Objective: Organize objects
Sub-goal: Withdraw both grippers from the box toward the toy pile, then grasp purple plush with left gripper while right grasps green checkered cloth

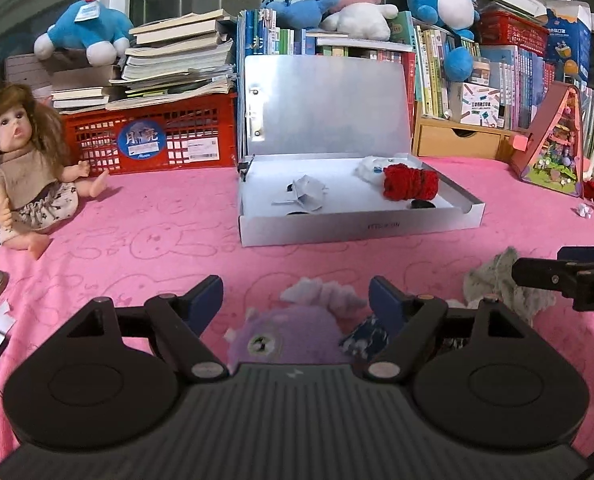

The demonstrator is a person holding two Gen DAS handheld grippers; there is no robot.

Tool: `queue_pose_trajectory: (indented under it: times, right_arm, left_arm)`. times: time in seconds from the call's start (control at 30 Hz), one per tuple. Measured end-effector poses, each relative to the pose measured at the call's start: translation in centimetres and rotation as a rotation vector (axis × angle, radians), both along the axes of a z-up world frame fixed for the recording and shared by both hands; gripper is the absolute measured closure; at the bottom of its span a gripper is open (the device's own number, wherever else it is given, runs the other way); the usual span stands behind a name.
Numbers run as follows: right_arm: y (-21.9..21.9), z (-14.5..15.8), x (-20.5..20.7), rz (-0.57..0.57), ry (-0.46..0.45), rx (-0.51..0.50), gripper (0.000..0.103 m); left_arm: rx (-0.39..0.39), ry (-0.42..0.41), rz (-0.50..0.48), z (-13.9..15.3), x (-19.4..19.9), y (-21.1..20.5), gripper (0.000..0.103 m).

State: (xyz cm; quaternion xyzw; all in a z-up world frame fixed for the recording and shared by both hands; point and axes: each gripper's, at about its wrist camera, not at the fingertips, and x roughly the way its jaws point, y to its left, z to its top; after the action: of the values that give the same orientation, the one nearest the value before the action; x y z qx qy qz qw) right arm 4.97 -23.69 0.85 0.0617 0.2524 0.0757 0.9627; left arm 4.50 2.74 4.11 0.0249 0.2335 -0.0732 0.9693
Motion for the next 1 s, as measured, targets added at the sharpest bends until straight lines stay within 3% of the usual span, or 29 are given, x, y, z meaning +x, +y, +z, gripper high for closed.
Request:
queue_pose_trajectory:
  times: [0.43,0.63,1.0]
  right_arm:
    - [0.7,-2.4,0.1,-0.016,0.033,0.007,0.000]
    - [-0.3,-3.1,0.5,-0.063,0.062,0.074,0.000]
    - [-0.1,-3.3,0.1,-0.067,0.043,0.079,0.002]
  left_arm:
    - [-0.025,0.019,0.025,-2.6,-1.6,1.5,0.016]
    - [-0.033,0.040,0.036,-3.4,-1.4,1.8,0.016]
    - [-0.042,0.053,0.046,-4.4,-0.9,1.3,0.016]
